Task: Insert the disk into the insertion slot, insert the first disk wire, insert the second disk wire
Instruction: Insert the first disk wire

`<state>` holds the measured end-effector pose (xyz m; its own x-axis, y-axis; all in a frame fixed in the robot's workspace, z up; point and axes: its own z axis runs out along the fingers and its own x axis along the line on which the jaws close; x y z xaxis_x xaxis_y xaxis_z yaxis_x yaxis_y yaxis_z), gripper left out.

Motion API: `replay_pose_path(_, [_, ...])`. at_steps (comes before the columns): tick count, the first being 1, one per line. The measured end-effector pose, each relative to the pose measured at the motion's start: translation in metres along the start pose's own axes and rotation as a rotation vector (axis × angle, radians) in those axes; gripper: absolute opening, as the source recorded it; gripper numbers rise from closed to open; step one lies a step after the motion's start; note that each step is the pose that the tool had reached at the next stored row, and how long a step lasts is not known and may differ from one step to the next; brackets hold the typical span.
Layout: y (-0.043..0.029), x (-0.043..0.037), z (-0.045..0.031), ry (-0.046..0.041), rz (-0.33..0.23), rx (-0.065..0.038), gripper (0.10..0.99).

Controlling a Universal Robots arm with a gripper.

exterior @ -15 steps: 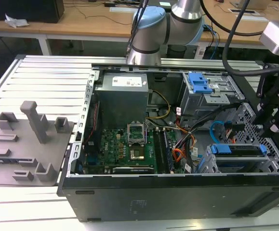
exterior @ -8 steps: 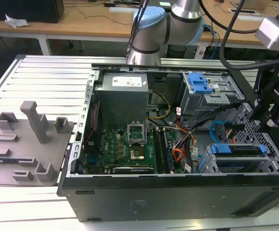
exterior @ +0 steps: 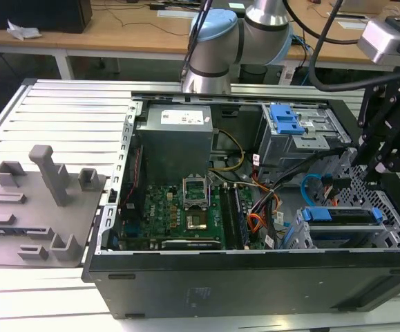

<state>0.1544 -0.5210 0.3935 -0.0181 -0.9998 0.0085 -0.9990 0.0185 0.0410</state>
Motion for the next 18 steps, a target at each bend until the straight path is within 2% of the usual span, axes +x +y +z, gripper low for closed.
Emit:
replay_pose_path(4, [-0.0003,-0.0001,0.0082,0.0001,0.000,0.000,0.361])
replay_pose_path(6, [-0.0005,-0.0018,0.0158,0.0010,0.000,0.000,0.361])
replay_pose_path(8, [-0.0006,-0.0109,0.0223,0.0039,0.000,0.000,0.361])
replay_pose_path(11, [0.0005,-0.0161,0.0279,0.0066,0.000,0.000,0.361])
replay_pose_path(13, [0.0026,-0.0161,0.0299,0.0074,0.000,0.000,0.361])
replay_pose_path(18, [0.0036,-0.0162,0.0404,0.0085,0.000,0.000,0.361])
